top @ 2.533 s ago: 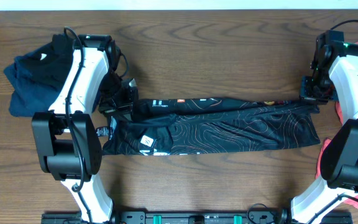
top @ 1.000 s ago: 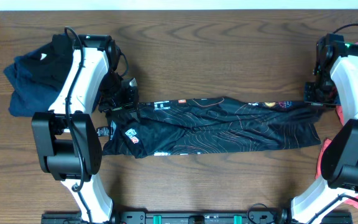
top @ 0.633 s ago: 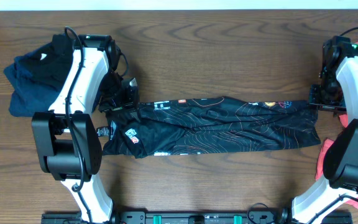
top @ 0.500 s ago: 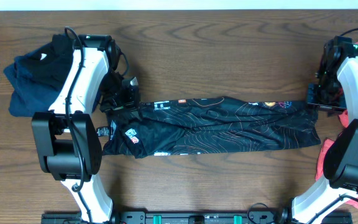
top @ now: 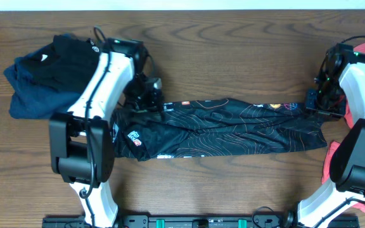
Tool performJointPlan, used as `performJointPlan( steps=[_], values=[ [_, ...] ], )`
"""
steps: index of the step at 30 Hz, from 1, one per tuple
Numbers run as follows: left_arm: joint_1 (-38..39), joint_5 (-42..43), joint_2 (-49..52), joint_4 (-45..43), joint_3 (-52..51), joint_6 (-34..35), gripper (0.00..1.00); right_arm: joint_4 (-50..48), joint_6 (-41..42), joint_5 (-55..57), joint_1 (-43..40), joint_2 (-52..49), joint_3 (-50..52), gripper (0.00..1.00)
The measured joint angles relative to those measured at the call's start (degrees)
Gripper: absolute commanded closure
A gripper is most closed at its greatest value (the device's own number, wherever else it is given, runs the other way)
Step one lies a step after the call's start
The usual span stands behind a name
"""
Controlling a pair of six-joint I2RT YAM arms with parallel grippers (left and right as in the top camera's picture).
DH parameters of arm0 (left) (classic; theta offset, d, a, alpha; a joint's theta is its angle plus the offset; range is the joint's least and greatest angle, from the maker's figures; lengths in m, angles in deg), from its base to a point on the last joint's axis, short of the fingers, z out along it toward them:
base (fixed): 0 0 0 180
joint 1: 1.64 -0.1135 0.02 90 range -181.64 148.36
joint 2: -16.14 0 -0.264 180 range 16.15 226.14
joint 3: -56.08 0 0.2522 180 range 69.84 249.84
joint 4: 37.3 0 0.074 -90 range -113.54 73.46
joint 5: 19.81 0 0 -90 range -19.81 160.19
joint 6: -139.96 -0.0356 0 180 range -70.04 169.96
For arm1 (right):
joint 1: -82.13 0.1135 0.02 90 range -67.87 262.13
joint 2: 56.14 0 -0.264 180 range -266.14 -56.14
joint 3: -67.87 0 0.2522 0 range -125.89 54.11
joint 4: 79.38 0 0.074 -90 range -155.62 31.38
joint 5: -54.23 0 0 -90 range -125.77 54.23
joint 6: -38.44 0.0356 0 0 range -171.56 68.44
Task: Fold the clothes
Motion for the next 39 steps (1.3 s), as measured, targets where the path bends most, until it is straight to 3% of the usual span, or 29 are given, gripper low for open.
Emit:
performJointPlan(
  steps=[11,25,39],
  values=[
    [5.88,3.06,0.00,-10.16,-8.28,4.22,0.40,-1.53,0.44,-0.13,0.00,0.00,1.49,0.50],
    [21.00,5.51,0.00,-31.98,-12.41,33.83,0.40,-1.53,0.42,0.15,0.00,0.00,1.51,0.48],
    [21.99,0.81,0.00,-33.24,-14.60,50.14,0.39,-1.53,0.42,0.31,0.00,0.00,1.51,0.46]
  ],
)
